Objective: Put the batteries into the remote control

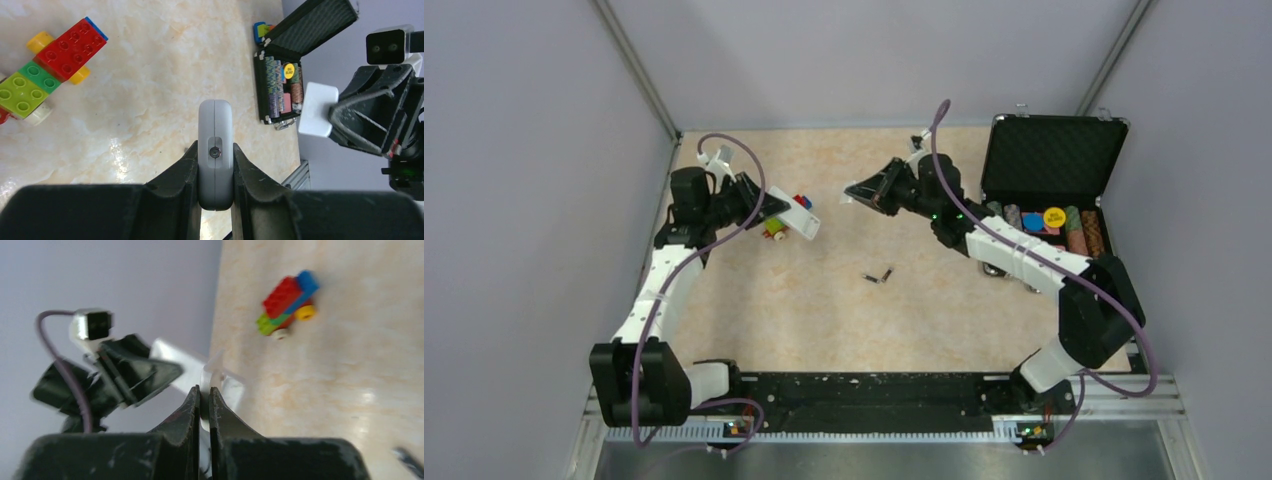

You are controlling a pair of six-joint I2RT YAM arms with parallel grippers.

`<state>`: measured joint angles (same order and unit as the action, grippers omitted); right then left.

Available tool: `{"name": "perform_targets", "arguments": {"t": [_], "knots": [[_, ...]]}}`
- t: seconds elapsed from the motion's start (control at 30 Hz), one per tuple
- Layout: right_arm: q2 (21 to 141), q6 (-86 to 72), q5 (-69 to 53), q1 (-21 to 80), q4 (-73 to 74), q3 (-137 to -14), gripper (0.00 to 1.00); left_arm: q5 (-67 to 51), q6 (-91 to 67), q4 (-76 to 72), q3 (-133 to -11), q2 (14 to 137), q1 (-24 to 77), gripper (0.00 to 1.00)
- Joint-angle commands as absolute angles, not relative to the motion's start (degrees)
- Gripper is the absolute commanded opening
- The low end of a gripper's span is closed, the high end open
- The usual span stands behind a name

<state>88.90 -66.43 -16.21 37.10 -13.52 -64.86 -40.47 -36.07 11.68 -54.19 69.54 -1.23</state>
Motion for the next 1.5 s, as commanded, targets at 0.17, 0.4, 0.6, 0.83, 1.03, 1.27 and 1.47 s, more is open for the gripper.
{"name": "perform_targets", "arguments": {"t": [0.17, 0.4, 0.6, 0.83, 1.03, 1.27, 1.47], "knots": [[87.06, -44.45, 5.55, 31.29, 12.98, -60.88, 0.0, -41.84, -33.81, 5.64, -51.5, 66.18, -1.05, 0.0], [92.64, -40.01, 15.61, 31.3, 18.68, -60.14, 0.0, -42.71, -34.61, 2.54, -49.99, 64.38, -1.07, 0.0], [99.56, -40.36, 19.11, 31.31, 21.94, -62.51, 0.08, -42.97, -34.96, 1.86, -49.66, 63.26, -1.06, 0.0], [100.28, -39.38, 18.2, 31.3, 22.07, -64.4, 0.45, -43.06, -35.45, 1.48, -49.71, 62.5, -1.06, 0.0], [97.57, -38.51, 12.3, 31.33, 21.39, -64.83, 0.52, -42.97, -36.15, 0.97, -49.37, 62.08, -1.08, 0.0], [95.92, -41.59, 6.69, 35.43, 20.34, -63.41, 0.47, -42.12, -37.41, 0.47, -47.91, 60.53, -1.06, 0.0], [97.15, -38.42, 7.49, 42.45, 16.87, -65.25, 0.44, -40.73, -38.05, -1.25, -46.08, 57.66, -1.06, 0.0]]}}
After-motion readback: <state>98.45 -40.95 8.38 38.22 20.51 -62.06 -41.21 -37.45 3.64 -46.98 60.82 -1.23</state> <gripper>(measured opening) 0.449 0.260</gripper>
